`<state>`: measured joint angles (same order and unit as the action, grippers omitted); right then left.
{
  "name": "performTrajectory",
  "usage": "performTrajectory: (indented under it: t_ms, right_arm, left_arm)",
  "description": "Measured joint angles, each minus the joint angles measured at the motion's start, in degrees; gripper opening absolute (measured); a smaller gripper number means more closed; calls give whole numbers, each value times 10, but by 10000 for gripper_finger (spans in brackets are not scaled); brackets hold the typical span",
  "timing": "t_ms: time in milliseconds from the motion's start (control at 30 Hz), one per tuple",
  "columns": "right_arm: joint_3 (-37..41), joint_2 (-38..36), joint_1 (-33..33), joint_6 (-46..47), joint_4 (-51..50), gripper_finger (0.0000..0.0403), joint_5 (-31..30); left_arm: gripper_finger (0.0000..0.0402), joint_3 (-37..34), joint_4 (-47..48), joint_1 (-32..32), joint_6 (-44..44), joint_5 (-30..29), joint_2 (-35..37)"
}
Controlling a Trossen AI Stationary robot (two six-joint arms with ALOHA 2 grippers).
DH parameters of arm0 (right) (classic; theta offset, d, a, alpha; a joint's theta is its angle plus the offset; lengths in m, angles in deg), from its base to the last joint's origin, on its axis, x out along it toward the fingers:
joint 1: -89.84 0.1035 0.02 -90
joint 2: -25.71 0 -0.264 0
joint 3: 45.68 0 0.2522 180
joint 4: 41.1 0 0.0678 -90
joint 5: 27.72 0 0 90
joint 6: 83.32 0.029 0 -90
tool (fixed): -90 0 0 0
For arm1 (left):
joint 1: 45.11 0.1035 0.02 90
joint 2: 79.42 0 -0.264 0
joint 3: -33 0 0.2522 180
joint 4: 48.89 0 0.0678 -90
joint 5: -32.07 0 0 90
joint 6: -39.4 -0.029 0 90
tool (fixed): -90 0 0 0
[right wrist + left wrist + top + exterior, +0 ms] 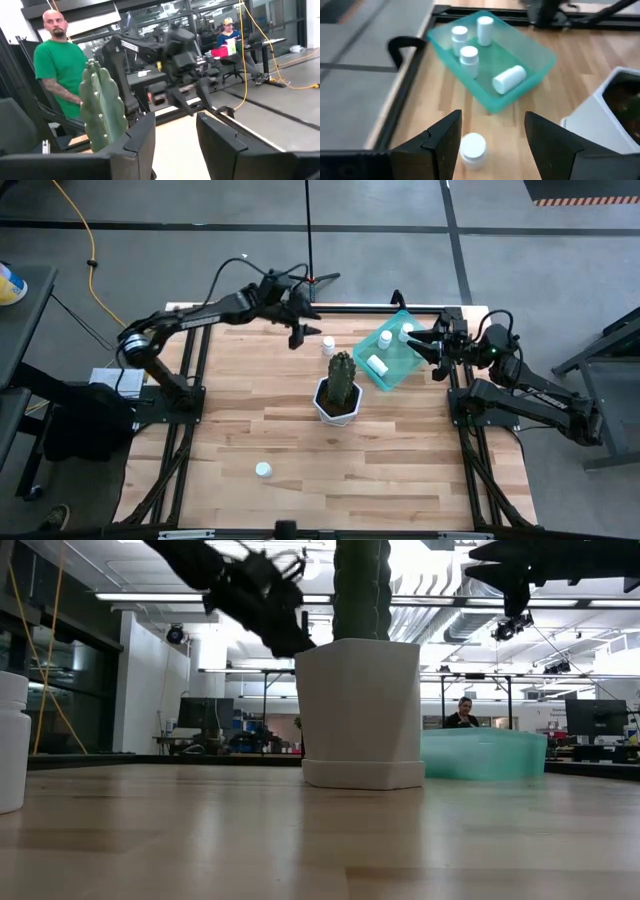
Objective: Pick and place pill bottles into a basket
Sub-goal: Put the white medicine bottle into the blue bin
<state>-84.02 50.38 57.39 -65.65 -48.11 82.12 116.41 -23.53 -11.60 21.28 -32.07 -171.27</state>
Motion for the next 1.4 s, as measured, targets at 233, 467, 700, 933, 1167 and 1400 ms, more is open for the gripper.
performTrajectory:
  t_ms: [233,467,700,933,1167,1400]
  right_arm:
    - [0,1,0,0,-4,134,14]
    - [0,-9,0,-143,-121,118,104]
    - [95,-42,0,-151,-7,57,104]
    - [218,-53,-3,-77,233,10,88]
    - [230,-53,-3,-62,211,7,79]
    - [229,-53,-3,-2,215,14,41]
  left_arm:
    - [248,0,-34,16,-80,70,-74]
    - [248,0,-45,18,-55,69,-97]
    - [248,0,-46,17,-56,70,-97]
    - [248,0,-42,17,-55,70,-97]
    - [248,1,-44,18,-56,63,-101]
    - [248,1,-47,17,-56,63,-141]
